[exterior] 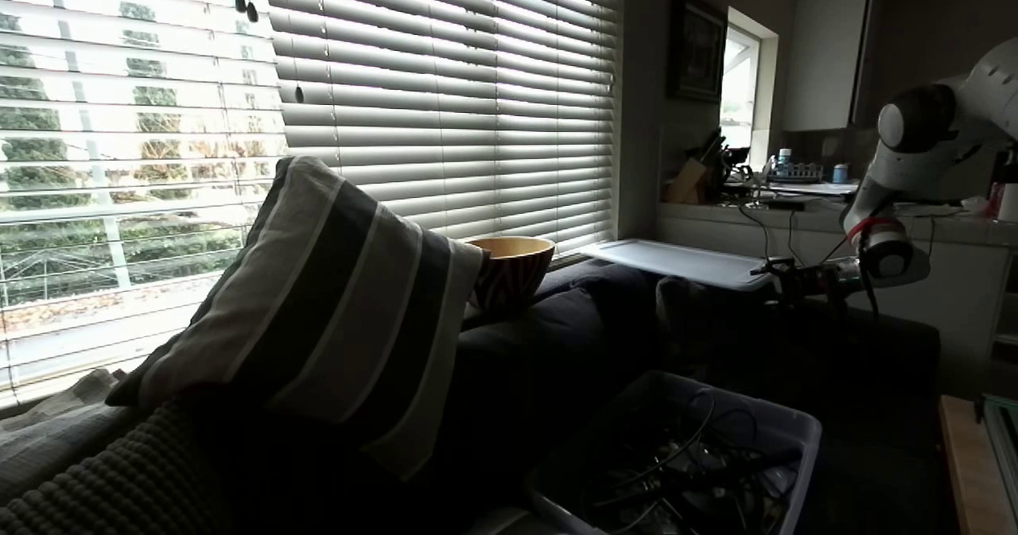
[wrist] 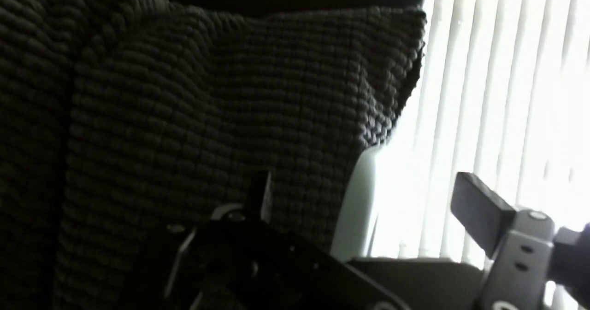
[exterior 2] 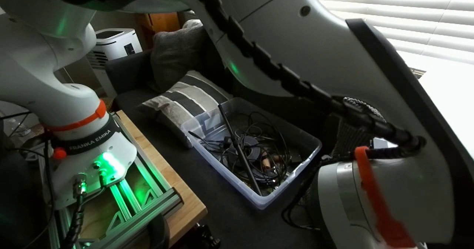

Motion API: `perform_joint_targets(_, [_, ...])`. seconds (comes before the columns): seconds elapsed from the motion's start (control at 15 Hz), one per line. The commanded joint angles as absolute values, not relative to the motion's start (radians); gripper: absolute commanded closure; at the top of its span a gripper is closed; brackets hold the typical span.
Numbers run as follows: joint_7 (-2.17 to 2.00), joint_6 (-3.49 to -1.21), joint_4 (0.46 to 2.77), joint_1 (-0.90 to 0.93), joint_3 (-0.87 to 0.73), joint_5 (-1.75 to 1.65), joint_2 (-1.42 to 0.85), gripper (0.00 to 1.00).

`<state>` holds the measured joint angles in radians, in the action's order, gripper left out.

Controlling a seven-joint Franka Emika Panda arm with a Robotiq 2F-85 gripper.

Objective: Remove the lid from the bowl

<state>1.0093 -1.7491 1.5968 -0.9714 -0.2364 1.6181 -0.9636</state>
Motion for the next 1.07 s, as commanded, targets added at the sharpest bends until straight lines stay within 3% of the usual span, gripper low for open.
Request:
perform_joint_targets(0.0, [0.986,-1.694,1.666,-0.909,-0.29,1.452,-0.91,0.0])
perform_joint_targets(0.6, [0.98,-1.574,1.711,-0.797,-0.288,1.026,-0.828,0.0])
perform_joint_targets(1.0, [0.888,-1.661,1.777,-0.636,-0.283,0.806,-0.75,0.0])
